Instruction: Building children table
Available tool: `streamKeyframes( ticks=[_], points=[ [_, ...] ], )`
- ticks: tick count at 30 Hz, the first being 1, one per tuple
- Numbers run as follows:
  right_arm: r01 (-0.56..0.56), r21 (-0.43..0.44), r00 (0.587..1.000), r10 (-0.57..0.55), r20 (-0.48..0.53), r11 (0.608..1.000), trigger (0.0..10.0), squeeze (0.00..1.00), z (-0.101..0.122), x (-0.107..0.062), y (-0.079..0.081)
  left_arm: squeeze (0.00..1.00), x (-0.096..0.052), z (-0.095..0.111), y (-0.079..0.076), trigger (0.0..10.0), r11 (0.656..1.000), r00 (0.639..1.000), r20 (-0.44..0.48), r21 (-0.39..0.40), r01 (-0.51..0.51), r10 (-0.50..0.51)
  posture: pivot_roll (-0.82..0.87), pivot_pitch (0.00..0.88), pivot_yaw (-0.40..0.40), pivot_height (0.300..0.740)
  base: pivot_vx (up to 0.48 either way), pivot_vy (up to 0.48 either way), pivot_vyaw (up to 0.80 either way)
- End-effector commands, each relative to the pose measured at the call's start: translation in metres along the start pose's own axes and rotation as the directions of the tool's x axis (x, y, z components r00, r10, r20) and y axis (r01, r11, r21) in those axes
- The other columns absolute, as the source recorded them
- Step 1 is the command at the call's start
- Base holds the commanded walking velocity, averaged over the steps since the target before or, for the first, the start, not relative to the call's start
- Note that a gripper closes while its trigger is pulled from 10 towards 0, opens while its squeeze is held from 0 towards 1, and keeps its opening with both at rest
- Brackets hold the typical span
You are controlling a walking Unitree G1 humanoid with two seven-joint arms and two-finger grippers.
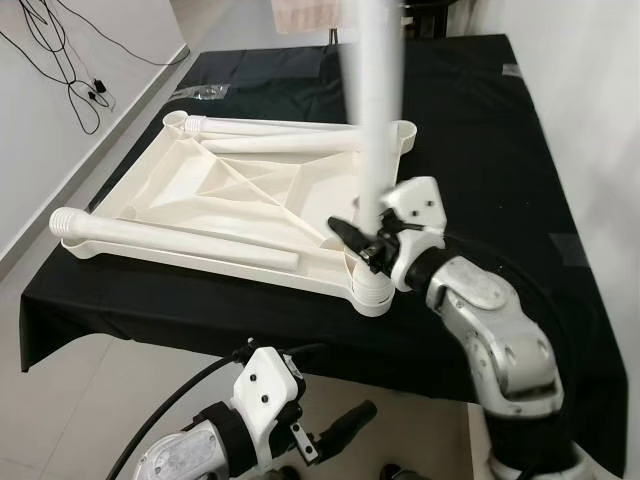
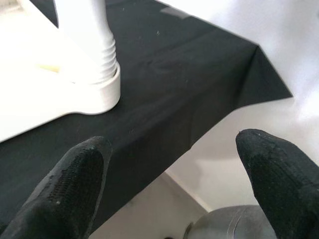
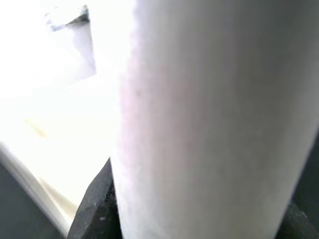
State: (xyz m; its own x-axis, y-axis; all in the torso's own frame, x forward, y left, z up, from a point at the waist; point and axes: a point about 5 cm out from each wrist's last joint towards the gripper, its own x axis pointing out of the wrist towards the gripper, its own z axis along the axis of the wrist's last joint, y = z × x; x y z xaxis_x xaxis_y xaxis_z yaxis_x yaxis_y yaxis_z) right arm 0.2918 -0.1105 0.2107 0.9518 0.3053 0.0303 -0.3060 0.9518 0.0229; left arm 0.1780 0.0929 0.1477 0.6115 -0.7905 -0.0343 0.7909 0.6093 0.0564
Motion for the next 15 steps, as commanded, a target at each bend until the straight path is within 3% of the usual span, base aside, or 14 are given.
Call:
streamKeyframes(
  ticks=[1,2,6,11,13,14,15],
  points=[
    [0.218,0.011,0.936,-0.206,-0.286,0.976,10.0,0.00,-0.056,-0.013,-0.024,0.00,-0.004,-0.005,0.002,10.0,1.000,1.000,-0.021,-0.001,-0.006,0.006,-0.02,0.232,0.096,0.740,0.000,0.000,0.00],
    [0.269,0.042,0.930,-0.249,-0.272,0.962,10.0,0.00,-0.056,-0.015,-0.021,0.00,-0.004,-0.005,0.003,10.0,1.000,1.000,-0.023,0.000,-0.007,0.007,-0.01,0.232,0.098,0.740,0.000,0.000,0.00],
    [0.288,0.083,0.935,-0.261,-0.239,0.954,10.0,0.00,-0.053,-0.014,-0.015,0.00,-0.005,-0.005,0.004,10.0,1.000,1.000,-0.025,0.003,-0.009,0.009,-0.01,0.228,0.099,0.740,0.000,0.000,0.00],
    [0.238,0.078,0.960,-0.222,-0.170,0.968,10.0,0.00,-0.049,-0.010,-0.007,0.00,-0.006,-0.006,0.005,10.0,1.000,0.999,-0.030,0.007,-0.012,0.012,0.00,0.227,0.100,0.740,0.000,0.000,0.00],
    [0.185,0.063,0.974,-0.175,-0.142,0.981,10.0,0.00,-0.046,-0.008,-0.003,0.00,-0.006,-0.006,0.005,10.0,1.000,0.999,-0.031,0.008,-0.013,0.013,0.00,0.226,0.101,0.740,0.000,0.000,0.00],
    [0.100,0.042,0.991,-0.096,-0.091,0.994,10.0,0.00,-0.040,-0.005,0.001,0.00,-0.006,-0.007,0.006,10.0,1.000,0.999,-0.033,0.010,-0.014,0.014,0.00,0.222,0.103,0.740,0.000,0.000,0.00],
    [0.100,0.042,0.991,-0.096,-0.091,0.994,10.0,0.00,-0.040,-0.005,0.001,0.00,-0.006,-0.007,0.006,10.0,1.000,0.999,-0.033,0.010,-0.014,0.014,0.00,0.222,0.103,0.740,0.000,0.000,0.00]
  ],
)
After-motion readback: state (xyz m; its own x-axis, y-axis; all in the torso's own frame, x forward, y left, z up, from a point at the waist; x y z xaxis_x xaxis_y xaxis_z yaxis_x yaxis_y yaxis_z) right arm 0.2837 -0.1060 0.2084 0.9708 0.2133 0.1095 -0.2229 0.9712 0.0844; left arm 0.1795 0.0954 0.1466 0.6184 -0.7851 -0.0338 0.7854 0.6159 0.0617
